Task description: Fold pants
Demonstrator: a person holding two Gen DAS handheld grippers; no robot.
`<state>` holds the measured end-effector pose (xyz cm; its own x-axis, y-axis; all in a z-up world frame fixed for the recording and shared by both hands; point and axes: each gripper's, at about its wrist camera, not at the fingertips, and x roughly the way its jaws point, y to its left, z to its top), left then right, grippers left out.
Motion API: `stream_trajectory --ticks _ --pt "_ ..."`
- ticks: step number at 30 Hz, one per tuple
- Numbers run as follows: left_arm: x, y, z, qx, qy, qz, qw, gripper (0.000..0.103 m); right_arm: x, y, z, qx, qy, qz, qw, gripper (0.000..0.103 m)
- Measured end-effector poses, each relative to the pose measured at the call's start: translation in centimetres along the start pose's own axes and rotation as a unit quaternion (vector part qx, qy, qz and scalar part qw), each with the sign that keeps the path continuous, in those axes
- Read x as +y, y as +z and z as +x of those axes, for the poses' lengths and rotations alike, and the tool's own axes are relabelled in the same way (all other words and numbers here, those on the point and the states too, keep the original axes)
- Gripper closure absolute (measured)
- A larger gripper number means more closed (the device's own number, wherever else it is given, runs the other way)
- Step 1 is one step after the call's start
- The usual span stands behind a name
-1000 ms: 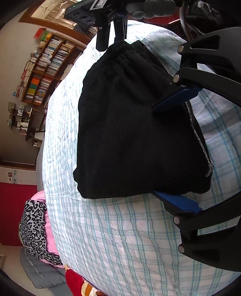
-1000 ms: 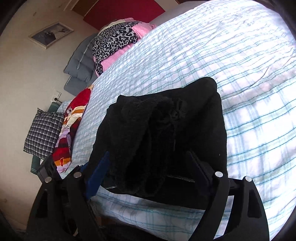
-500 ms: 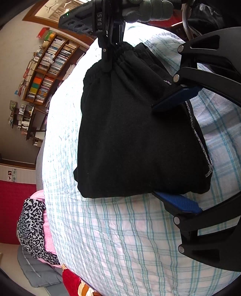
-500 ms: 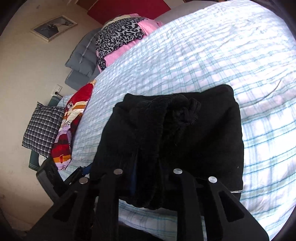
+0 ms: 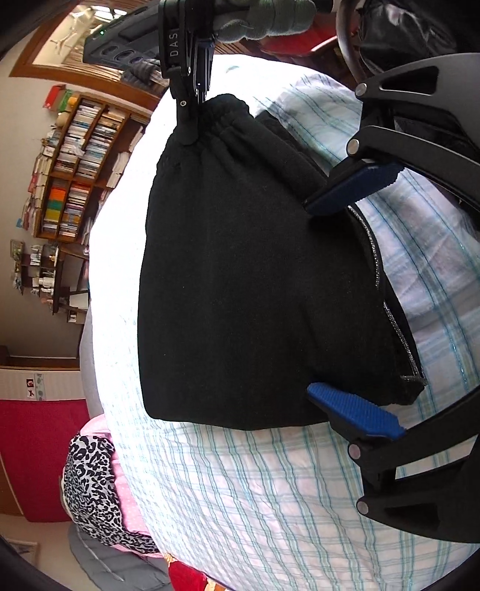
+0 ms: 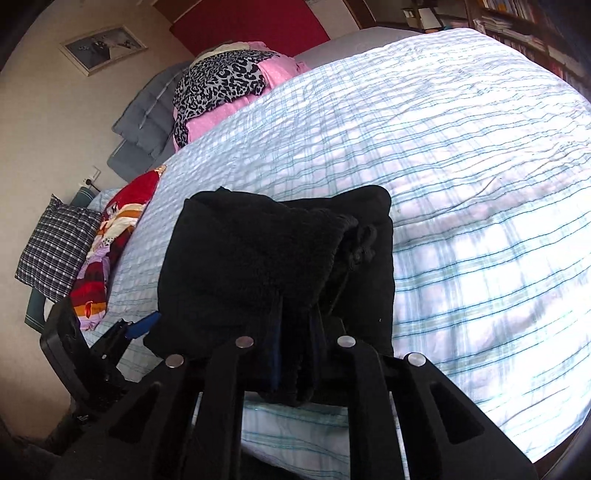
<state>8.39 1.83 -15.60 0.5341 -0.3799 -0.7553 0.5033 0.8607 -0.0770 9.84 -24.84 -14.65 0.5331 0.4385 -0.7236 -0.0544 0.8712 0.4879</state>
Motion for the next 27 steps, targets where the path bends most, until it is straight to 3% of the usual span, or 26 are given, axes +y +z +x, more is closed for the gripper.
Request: stream_trajectory --ticks 5,8,10,12,14,16,18,19,22,24,27 --pt "0.7 -0.7 1.2 0.005 0.004 0.000 1.0000 0.012 -1.0 -1.2 3.0 0.013 -0.010 0.017 1.000 0.086" --pt "0.9 -0.6 1.0 0.003 0.001 -0.005 1.0000 0.012 -1.9 -1.1 2.3 0.015 0.029 0.057 0.998 0.069" --pt "1.2 -0.7 0.9 0.001 0.000 -0.011 0.9999 0.012 -2.4 -1.0 1.8 0.019 0.068 0.090 0.993 0.044" --pt "1.6 -0.8 0.7 -0.002 -0.007 -0.021 0.9997 0.012 -2.3 -1.0 1.7 0.027 0.094 0.103 0.990 0.043" --pt "2.0 -0.8 0.5 -0.005 -0.015 -0.034 0.9993 0.012 -2.0 -1.1 2.5 0.044 0.091 0.103 0.990 0.043" --pt "2.4 -0.8 0.4 -0.008 -0.023 -0.047 0.9986 0.012 -1.3 -1.3 3.6 0.060 0.086 0.097 0.990 0.034" --pt "2.5 -0.9 0.2 -0.009 -0.023 -0.048 0.9985 0.012 -0.4 -1.2 4.4 0.063 0.072 0.087 0.992 0.034" --pt "2.5 -0.9 0.2 -0.008 -0.022 -0.047 0.9986 0.012 0.0 -1.1 4.6 0.062 0.063 0.080 0.993 0.047" --pt "2.6 -0.9 0.2 -0.008 -0.020 -0.048 0.9986 0.012 0.8 -0.9 4.0 0.047 0.043 0.061 0.996 0.070" --pt "2.6 -0.7 0.0 -0.008 -0.024 -0.050 0.9984 0.012 1.4 -0.5 2.5 0.023 0.046 0.043 0.998 0.077" --pt "2.4 -0.2 -0.6 -0.015 -0.036 -0.056 0.9976 0.012 2.3 0.3 0.0 -0.004 0.041 0.023 0.999 0.078"
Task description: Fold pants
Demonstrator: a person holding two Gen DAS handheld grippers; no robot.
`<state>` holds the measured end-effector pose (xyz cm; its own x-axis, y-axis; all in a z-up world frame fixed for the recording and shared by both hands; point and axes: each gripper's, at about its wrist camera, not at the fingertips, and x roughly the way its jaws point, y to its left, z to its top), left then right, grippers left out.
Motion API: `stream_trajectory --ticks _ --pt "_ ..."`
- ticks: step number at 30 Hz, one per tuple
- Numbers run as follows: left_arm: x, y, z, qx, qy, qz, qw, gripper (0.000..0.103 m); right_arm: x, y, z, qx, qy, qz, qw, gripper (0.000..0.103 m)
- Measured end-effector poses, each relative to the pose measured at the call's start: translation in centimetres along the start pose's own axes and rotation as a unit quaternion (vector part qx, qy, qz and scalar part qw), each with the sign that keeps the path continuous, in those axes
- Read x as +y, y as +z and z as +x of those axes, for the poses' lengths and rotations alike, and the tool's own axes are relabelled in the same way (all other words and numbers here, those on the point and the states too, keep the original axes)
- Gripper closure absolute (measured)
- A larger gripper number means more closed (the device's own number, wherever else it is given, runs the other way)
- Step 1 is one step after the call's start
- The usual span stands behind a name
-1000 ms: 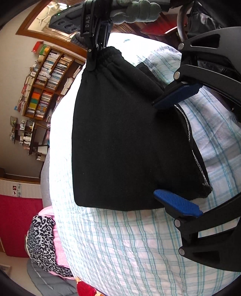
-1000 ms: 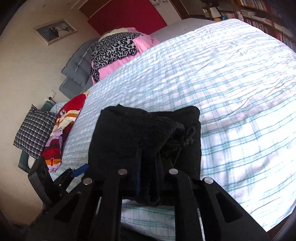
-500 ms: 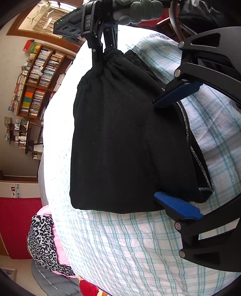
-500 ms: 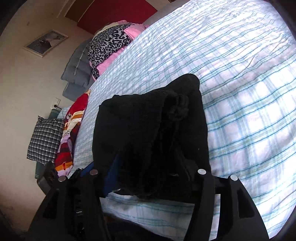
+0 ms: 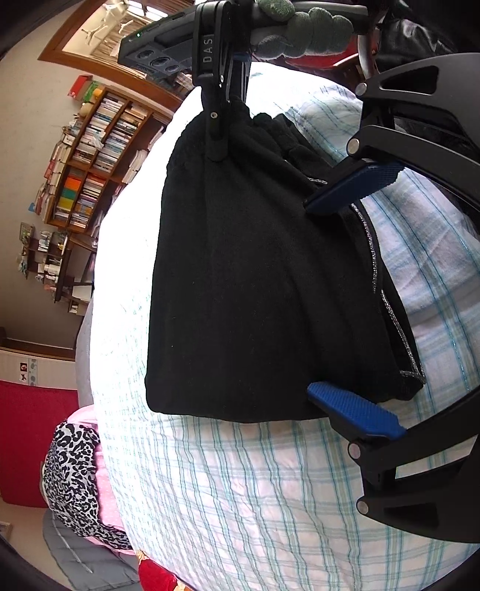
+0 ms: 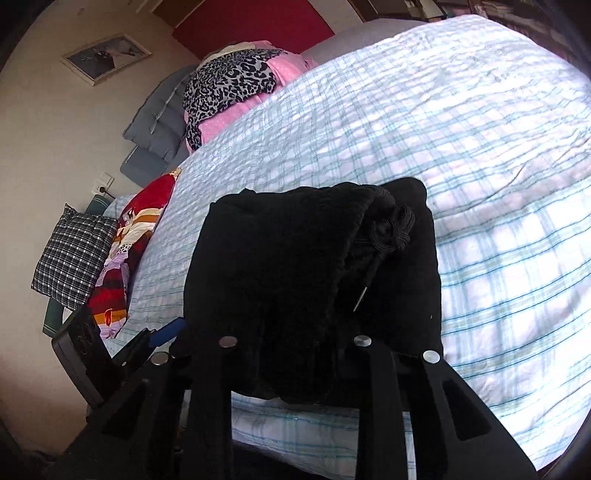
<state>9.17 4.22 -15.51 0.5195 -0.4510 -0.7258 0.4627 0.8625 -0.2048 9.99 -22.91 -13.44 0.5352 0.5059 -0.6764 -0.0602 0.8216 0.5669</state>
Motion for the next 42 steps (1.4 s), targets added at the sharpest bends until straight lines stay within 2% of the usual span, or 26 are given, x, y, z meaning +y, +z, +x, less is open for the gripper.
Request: stream_trajectory --ticks 3,5,7,11,13,18,20,22,25,28,32,35,37,42 --pt "-0.6 0.6 -0.3 -0.006 -0.013 0.004 0.9999 0.012 0.1 0.2 -1.3 -0.019 -0.033 -0.024 0.999 0.078" --pt "-1.6 0.7 0.0 -0.005 -0.013 0.025 0.9996 0.012 -1.1 -0.1 -0.9 -0.012 -0.051 -0.022 0.998 0.078" --pt "-2.7 0.4 0.8 0.000 0.005 0.058 0.9983 0.012 -2.8 -0.8 0.9 0.012 -0.066 -0.009 0.998 0.073" --pt "-3.5 -0.5 2.0 0.013 0.033 0.098 0.9945 0.012 -2.8 -1.4 1.5 0.003 -0.079 -0.034 0.996 0.064" --pt "-3.1 -0.3 1.4 0.013 0.020 0.090 0.9956 0.012 -2.5 -1.0 0.6 -0.010 -0.080 -0.041 0.996 0.056" --pt "-1.1 1.7 -1.5 -0.011 -0.025 0.021 0.9994 0.012 -1.3 0.0 -3.0 -0.076 -0.140 -0.070 0.985 0.055" --pt "-0.4 2.8 -2.4 -0.032 -0.034 0.001 0.9989 0.012 -0.6 0.3 -3.8 -0.097 -0.139 -0.077 0.983 0.055" --pt "-0.1 3.7 -2.5 -0.045 -0.036 -0.012 0.9983 0.012 0.5 0.5 -3.4 -0.101 -0.128 -0.096 0.982 0.055" --pt "0.0 4.2 -1.4 -0.043 -0.028 -0.014 0.9986 0.012 2.0 0.3 -1.3 -0.087 -0.120 -0.142 0.979 0.055" --pt "-0.2 3.4 0.5 -0.013 -0.020 -0.005 0.9997 0.012 2.3 -0.3 1.5 -0.053 -0.124 -0.171 0.976 0.055" --pt "-1.2 1.6 1.5 0.007 -0.003 0.038 0.9992 0.012 1.0 -1.7 3.7 -0.023 -0.146 -0.196 0.969 0.055" --pt "-1.7 -0.2 2.3 0.020 0.004 0.071 0.9973 0.012 0.3 -2.5 4.5 -0.014 -0.143 -0.192 0.971 0.055" --pt "-1.9 -1.2 2.9 0.020 0.014 0.089 0.9958 0.012 0.3 -3.0 5.1 -0.017 -0.149 -0.204 0.967 0.055" --pt "-1.4 -1.5 3.2 0.016 0.010 0.083 0.9963 0.012 1.0 -2.4 4.1 -0.021 -0.144 -0.191 0.971 0.056"
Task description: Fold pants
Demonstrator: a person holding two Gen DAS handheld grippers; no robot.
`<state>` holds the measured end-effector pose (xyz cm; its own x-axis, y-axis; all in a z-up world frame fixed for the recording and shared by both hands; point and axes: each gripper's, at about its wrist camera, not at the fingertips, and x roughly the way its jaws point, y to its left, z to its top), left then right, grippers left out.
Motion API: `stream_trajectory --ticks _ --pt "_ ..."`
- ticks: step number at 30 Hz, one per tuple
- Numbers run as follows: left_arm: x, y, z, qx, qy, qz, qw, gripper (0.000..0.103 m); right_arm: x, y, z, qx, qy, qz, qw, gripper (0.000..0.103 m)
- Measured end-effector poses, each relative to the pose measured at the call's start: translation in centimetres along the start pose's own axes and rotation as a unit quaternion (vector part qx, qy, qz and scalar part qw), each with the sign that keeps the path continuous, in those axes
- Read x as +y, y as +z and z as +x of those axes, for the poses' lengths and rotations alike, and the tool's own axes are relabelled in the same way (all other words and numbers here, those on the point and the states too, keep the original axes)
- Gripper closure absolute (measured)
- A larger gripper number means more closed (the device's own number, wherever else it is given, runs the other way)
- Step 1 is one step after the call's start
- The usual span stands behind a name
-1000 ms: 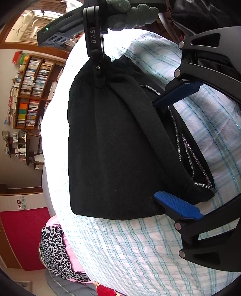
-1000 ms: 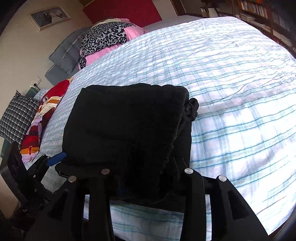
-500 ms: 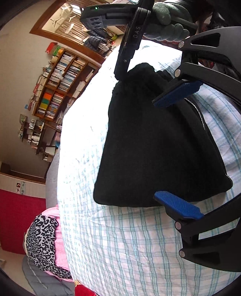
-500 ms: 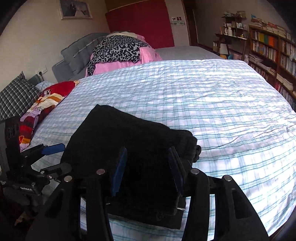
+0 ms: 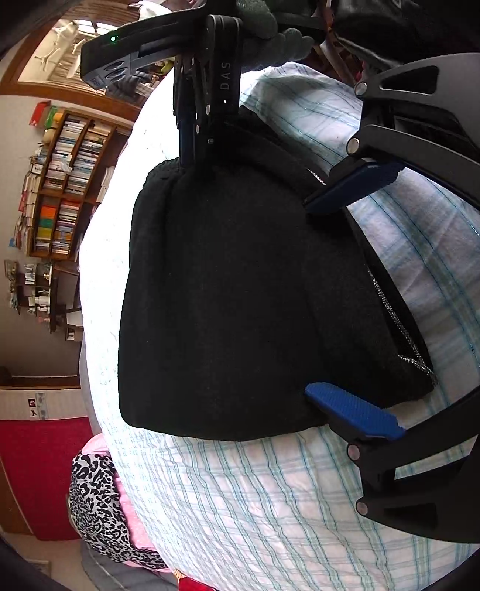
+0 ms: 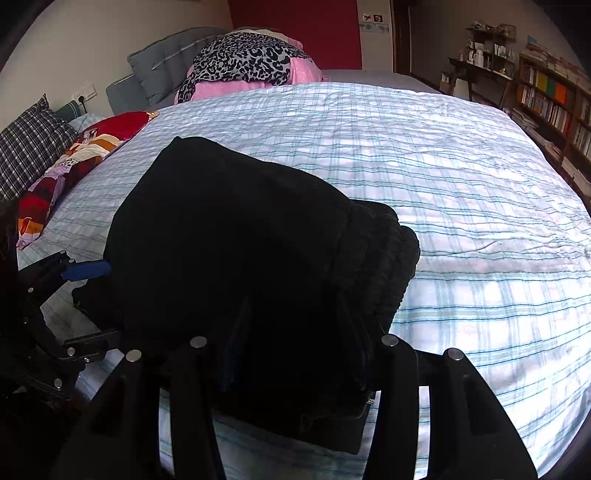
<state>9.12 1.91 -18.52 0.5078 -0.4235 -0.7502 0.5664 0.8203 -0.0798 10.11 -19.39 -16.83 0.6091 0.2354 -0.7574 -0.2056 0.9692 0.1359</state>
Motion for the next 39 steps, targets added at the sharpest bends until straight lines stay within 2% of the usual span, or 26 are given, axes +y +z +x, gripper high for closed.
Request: stream_trajectory --ticks 4,6,10,16,22,27,29,31,33,36,39 --pt "0.4 0.0 0.0 -0.001 0.002 -0.011 0.9999 0.012 1.1 2.5 -1.9 -0.040 -0.003 -0.016 0.999 0.056" --pt "0.6 -0.1 -0.1 -0.003 0.000 -0.016 0.9999 0.012 1.0 3.8 -1.4 -0.039 0.007 -0.008 0.999 0.056" --pt "0.5 0.1 -0.3 -0.003 0.002 -0.019 0.9998 0.012 -0.1 5.6 1.6 -0.022 0.000 0.017 1.000 0.056" --pt "1.0 0.2 -0.4 -0.009 -0.006 -0.025 0.9996 0.012 -1.7 4.6 5.1 0.009 -0.020 0.030 0.999 0.061" --pt "1.3 0.4 -0.5 -0.012 -0.014 -0.029 0.9994 0.012 -2.2 3.3 6.1 -0.011 -0.014 0.025 1.000 0.061" --pt "2.6 1.5 -1.5 -0.018 -0.042 -0.070 0.9965 0.011 -2.2 3.4 5.2 -0.019 -0.006 0.029 0.999 0.060" --pt "3.6 2.1 -2.1 -0.022 -0.054 -0.101 0.9931 0.011 -2.5 3.8 3.6 -0.031 0.015 0.047 0.998 0.054" --pt "4.6 2.6 -2.8 -0.029 -0.055 -0.130 0.9895 0.011 -2.8 3.9 1.1 -0.059 0.017 0.065 0.996 0.029" --pt "5.8 3.1 -3.2 -0.037 -0.051 -0.158 0.9854 0.009 -3.6 3.7 -0.6 -0.071 0.011 0.080 0.994 0.019" --pt "7.6 3.9 -3.4 -0.041 -0.048 -0.199 0.9781 0.009 -5.5 2.9 -1.4 -0.045 0.019 0.121 0.991 0.019" --pt "9.2 4.5 -3.2 -0.042 -0.051 -0.231 0.9707 0.009 -7.6 1.5 -0.8 -0.007 0.039 0.177 0.983 0.019"
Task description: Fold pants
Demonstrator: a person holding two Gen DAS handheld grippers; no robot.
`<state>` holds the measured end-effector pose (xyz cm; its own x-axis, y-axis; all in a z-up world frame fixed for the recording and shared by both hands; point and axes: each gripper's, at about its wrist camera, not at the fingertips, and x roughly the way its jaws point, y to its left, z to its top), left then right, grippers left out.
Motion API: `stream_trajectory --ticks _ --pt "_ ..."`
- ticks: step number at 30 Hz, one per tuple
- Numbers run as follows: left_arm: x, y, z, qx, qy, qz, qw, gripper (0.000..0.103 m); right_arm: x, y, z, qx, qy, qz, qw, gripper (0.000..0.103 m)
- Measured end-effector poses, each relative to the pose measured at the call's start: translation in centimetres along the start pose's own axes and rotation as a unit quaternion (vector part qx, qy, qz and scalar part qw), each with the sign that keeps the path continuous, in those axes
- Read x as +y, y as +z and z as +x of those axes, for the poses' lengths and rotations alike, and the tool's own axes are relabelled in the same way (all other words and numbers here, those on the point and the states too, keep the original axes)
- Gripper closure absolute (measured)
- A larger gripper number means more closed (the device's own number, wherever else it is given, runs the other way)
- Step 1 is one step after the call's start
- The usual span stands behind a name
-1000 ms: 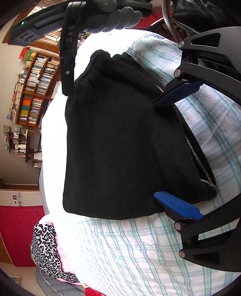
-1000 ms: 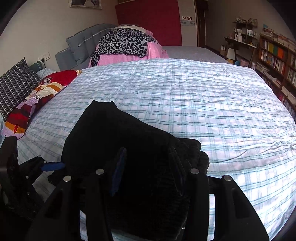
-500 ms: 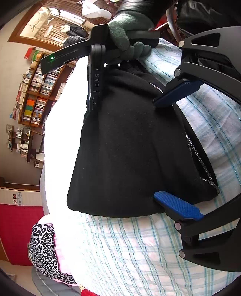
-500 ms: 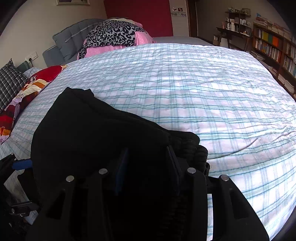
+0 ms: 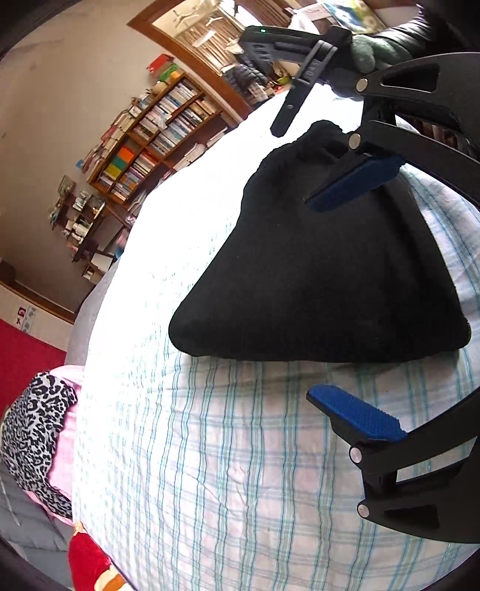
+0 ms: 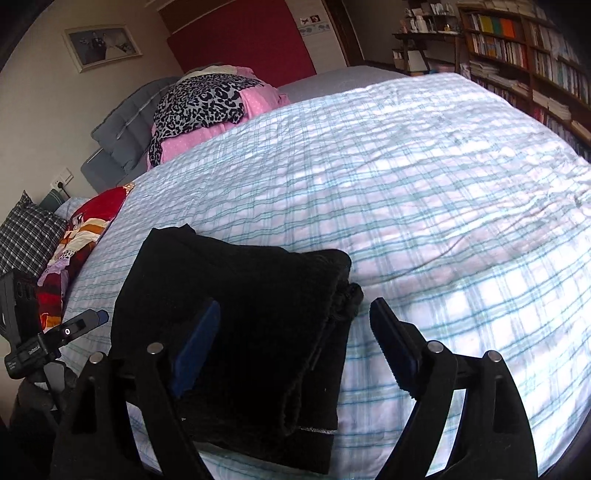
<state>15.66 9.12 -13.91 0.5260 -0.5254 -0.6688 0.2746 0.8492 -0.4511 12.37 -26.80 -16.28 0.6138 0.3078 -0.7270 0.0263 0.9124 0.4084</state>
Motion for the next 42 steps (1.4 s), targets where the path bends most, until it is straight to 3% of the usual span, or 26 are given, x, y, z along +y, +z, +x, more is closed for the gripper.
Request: stream_trajectory --ticks 6,13,18,24,25,28,31,35,42 --pt "2.3 1.3 1.6 0.027 -0.014 -0.064 0.9975 0.008 -1.7 -1.1 1.9 0.056 0.035 0.055 0.996 0.019" --pt "4.0 1.7 4.2 0.072 -0.042 -0.115 0.9898 0.008 -2.2 -1.6 2.9 0.076 0.057 0.082 0.992 0.019" --pt "4.3 2.0 5.2 0.092 -0.064 -0.126 0.9858 0.008 -2.5 -1.4 3.5 0.092 0.079 0.095 0.988 0.019" --pt "4.1 2.3 6.1 0.121 -0.092 -0.118 0.9814 0.010 -1.0 -1.6 4.2 0.101 0.088 0.063 0.989 0.021" --pt "3.8 2.1 6.2 0.124 -0.096 -0.115 0.9809 0.011 -0.9 -1.6 4.2 0.100 0.088 0.062 0.989 0.025" --pt "3.5 1.8 6.5 0.136 -0.118 -0.118 0.9767 0.031 -1.0 -1.5 4.2 0.097 0.096 0.063 0.989 0.038" --pt "3.5 1.7 6.2 0.132 -0.112 -0.113 0.9784 0.038 -0.8 -1.4 3.9 0.093 0.100 0.057 0.989 0.047" --pt "3.1 1.5 5.6 0.125 -0.097 -0.104 0.9818 0.052 -0.4 -1.0 3.6 0.083 0.100 0.045 0.990 0.054" --pt "1.0 1.4 4.1 0.106 -0.040 -0.047 0.9925 0.063 -0.3 -0.4 2.6 0.073 0.104 0.041 0.991 0.065"
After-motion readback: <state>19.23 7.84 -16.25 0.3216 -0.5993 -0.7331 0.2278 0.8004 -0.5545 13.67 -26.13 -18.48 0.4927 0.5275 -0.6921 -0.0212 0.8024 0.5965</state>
